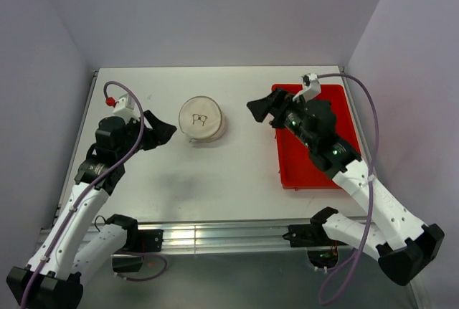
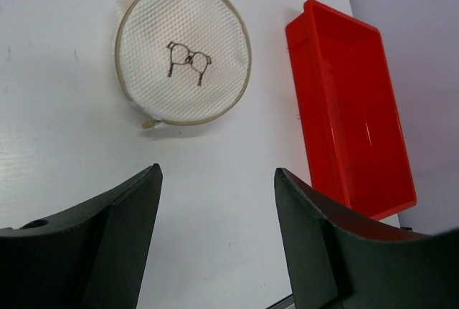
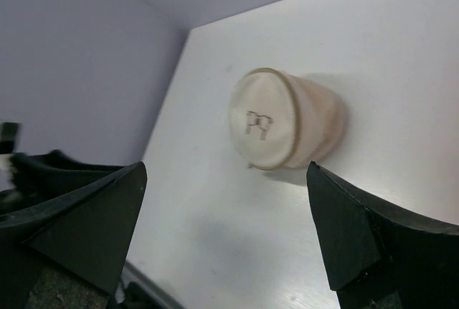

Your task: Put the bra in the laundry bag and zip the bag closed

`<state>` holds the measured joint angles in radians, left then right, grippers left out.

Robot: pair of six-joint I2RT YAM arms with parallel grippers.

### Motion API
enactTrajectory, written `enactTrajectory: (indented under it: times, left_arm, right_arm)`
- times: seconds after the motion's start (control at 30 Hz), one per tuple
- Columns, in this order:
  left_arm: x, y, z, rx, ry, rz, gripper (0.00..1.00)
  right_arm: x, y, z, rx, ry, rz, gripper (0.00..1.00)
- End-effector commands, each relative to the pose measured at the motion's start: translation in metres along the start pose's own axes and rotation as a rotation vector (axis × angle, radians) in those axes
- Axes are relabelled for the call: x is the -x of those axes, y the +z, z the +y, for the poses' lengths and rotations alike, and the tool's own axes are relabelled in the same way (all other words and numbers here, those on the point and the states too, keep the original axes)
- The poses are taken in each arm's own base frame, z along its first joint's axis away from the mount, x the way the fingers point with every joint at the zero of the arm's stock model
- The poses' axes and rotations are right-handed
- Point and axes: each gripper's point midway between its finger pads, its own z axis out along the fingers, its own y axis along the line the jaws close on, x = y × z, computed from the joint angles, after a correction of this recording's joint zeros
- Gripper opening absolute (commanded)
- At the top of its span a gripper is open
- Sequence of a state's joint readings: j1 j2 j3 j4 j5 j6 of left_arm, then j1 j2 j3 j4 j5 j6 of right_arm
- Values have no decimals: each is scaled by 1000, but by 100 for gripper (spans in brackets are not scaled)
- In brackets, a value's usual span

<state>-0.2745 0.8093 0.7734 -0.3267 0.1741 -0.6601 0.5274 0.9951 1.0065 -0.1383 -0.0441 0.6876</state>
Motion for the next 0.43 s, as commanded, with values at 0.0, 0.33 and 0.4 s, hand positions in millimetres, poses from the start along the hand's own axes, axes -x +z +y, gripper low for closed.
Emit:
enactTrajectory:
  times: [0.0,0.33,0.4]
  left_arm:
    - [25,-15,-25,-86,94,-64,70]
    - [24,-16,-27,-108,114,-71,70]
    - [23,-16,-26,-105,121,-70,70]
  right_arm:
    - [-9,-13,-56,-206,-91,-56,100]
    - [2,-46,-65,-247,-111,-132,100]
    - [2,-47,-68,-255,-113,-137,100]
